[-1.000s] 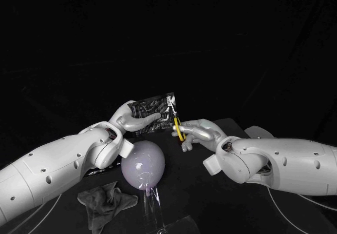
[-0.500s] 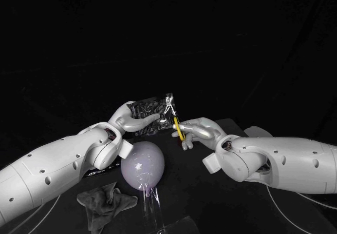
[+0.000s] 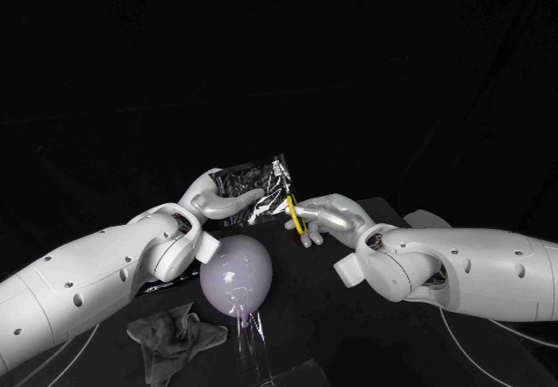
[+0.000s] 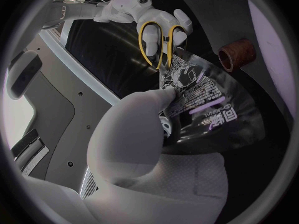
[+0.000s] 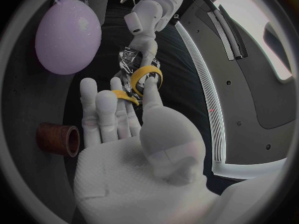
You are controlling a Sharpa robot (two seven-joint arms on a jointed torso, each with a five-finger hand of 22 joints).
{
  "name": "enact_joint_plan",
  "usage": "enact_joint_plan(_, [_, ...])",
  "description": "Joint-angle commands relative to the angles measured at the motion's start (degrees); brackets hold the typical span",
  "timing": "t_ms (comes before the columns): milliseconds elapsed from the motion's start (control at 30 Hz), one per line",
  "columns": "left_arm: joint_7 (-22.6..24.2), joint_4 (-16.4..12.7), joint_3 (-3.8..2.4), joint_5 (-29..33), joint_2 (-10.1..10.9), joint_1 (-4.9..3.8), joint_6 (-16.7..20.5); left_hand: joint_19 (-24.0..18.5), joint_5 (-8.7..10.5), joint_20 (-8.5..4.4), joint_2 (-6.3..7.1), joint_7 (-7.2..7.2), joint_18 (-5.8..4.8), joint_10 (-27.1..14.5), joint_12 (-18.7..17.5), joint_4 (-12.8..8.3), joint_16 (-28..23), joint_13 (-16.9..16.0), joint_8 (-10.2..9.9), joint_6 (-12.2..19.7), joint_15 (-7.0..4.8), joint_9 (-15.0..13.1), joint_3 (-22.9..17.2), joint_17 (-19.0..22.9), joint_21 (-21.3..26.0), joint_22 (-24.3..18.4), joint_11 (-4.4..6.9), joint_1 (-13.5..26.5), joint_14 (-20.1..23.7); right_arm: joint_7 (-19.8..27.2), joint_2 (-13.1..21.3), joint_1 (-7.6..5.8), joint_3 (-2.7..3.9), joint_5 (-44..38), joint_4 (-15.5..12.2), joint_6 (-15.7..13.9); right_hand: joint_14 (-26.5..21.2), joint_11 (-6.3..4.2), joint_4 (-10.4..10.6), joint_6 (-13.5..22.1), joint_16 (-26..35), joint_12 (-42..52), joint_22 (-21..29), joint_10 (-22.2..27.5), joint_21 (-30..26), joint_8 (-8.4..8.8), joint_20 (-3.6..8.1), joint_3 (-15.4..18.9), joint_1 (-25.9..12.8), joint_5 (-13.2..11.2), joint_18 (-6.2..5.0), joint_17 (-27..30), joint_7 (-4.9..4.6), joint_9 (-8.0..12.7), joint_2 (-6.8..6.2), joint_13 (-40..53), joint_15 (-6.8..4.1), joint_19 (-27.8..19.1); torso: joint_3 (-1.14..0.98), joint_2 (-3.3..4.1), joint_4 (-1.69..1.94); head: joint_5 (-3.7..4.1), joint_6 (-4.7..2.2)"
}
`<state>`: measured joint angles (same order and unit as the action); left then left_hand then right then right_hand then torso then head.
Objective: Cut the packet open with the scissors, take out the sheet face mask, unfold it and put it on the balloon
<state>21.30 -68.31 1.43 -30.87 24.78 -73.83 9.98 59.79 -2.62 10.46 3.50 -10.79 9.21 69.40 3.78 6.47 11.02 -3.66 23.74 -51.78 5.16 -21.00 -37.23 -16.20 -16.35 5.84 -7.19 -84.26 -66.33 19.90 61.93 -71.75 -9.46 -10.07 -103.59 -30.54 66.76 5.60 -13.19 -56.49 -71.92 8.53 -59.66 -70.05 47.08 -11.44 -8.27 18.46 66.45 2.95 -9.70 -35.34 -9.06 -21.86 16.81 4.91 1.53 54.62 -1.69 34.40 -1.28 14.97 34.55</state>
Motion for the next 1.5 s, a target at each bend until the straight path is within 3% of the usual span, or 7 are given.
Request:
enact_joint_plan(33, [0.5, -0.2, 0.0, -0.3, -0.2, -0.01, -1.0, 0.1, -0.18, -0.05, -0.6, 0.04, 1.18, 0.1, -0.2, -0.4, -0.2, 0.0, 0.2, -0.3, -0.43, -2.5, 0.0, -0.1, -0.3, -0.1, -0.09, -0.1, -0.1, 2.3, -0.1, -0.13, 0.15, -0.2, 0.0, 0.9, 0.3, -0.31, -0.1, -0.1, -0.3, -0.4, -0.2, -0.4, 0.2, 0.4, 0.3, 0.3, 0.7, -0.2, -0.54, 0.0, -0.1, 0.2, -0.17, -0.1, 0.03, 0.2, -0.01, 0.0, -0.03, 0.0, 0.03])
enact_joint_plan(333, [0.5, -0.2, 0.0, -0.3, -0.1, -0.01, -1.0, 0.1, -0.18, -0.05, -0.61, 0.04, 1.19, 0.2, -0.2, -0.4, -0.2, 0.0, 0.2, -0.3, -0.43, -2.6, 0.0, -0.1, -0.3, -0.1, -0.09, -0.1, -0.1, 1.8, -0.2, -0.13, 0.16, -0.4, 0.1, 0.7, -0.2, 0.24, -1.6, 0.4, -0.2, -2.0, -0.1, 0.3, 0.1, 1.44, 0.11, 3.3, 0.7, -0.2, -0.51, 0.9, -0.7, 0.6, -0.53, -0.5, 0.45, -0.5, -0.01, 0.02, -0.03, -0.04, -0.05])
enact_joint_plan(433, [0.5, -0.2, 0.0, -0.3, -0.1, -0.01, -0.9, 0.1, -0.18, -0.05, -0.61, 0.04, 1.19, 0.2, -0.2, -0.4, -0.2, 0.0, 0.2, -0.3, -0.43, -2.6, 0.0, -0.1, -0.3, -0.1, -0.09, -0.1, -0.1, 1.4, -0.2, -0.13, 0.16, -0.5, 0.1, 0.4, -0.9, 1.21, -2.5, 2.3, 0.1, -3.7, 0.3, 2.5, -0.5, 2.75, -0.33, 4.8, 0.9, -0.2, -0.5, 1.9, -1.76, 1.1, -0.98, -1.0, 1.23, -1.4, 0.01, 0.02, -0.01, 0.0, -0.07])
enact_joint_plan(600, [0.5, -0.2, 0.0, -0.3, -0.1, -0.01, -0.9, 0.1, -0.18, -0.05, -0.61, 0.04, 1.19, 0.2, -0.2, -0.4, -0.2, 0.0, 0.2, -0.3, -0.43, -2.6, 0.0, -0.1, -0.3, -0.1, -0.09, -0.1, -0.1, 0.3, -0.3, -0.13, 0.16, -0.9, 0.2, -0.2, -1.6, 1.94, -3.6, 3.3, 0.0, -4.7, 0.3, 3.7, -0.3, 3.86, -1.21, 5.4, 4.1, 0.6, -0.65, 2.9, -2.51, 1.5, -0.73, -1.0, 1.96, -1.9, 0.01, 0.0, 0.0, 0.03, -0.18])
enact_joint_plan(800, [0.5, -0.2, 0.0, -0.3, -0.1, -0.01, -1.0, 0.0, -0.18, -0.06, -0.61, 0.04, 1.19, 0.2, -0.2, -0.5, -0.3, 0.0, 0.2, -0.3, -0.44, -2.6, 0.0, -0.1, -0.3, -0.1, -0.09, -0.1, -0.1, -1.1, -0.4, -0.13, 0.16, -1.7, 0.2, -2.0, -1.6, 1.71, -3.6, 3.2, -0.2, -4.6, 0.2, 3.0, 0.2, 4.47, -1.31, 5.1, 8.1, 4.9, -0.84, 3.3, -2.34, 1.8, -0.96, -0.8, 1.77, -2.1, 0.0, -0.03, -0.02, -0.01, -0.24])
enact_joint_plan(1000, [0.5, -0.2, 0.0, -0.3, -0.1, -0.01, -1.1, 0.0, -0.18, -0.06, -0.61, 0.04, 1.19, 0.2, -0.2, -0.5, -0.3, 0.0, 0.2, -0.3, -0.44, -2.6, 0.0, -0.1, -0.3, -0.1, -0.09, -0.1, -0.1, -1.8, -0.5, -0.14, 0.17, -2.1, 0.0, -5.0, -1.2, 0.72, -3.7, 2.3, -0.5, -4.1, 0.1, 0.2, 0.8, 4.56, -0.68, 5.7, 11.6, 5.4, -0.89, 3.1, -1.58, 2.0, -0.75, -0.7, 0.95, -1.9, -0.03, -0.02, -0.02, 0.17, -0.38])
enact_joint_plan(1500, [0.5, -0.4, 0.01, -0.5, -0.3, -0.01, -1.3, 0.0, -0.18, -0.06, -0.62, 0.04, 1.18, 0.1, -0.2, -0.6, -0.3, 0.0, 0.2, -0.3, -0.44, -2.6, 0.0, -0.1, -0.3, -0.1, -0.09, -0.1, -0.1, -2.4, -2.3, -0.95, 0.36, -0.9, 0.6, -9.8, 0.1, 0.02, -3.6, 2.2, -0.9, -4.2, -0.9, -2.5, 2.6, 4.98, 0.01, 7.4, 14.4, 4.6, -0.53, 2.2, -1.15, 2.3, -0.2, -0.7, 0.26, -0.3, 0.01, 0.01, 0.01, 0.47, -0.63])
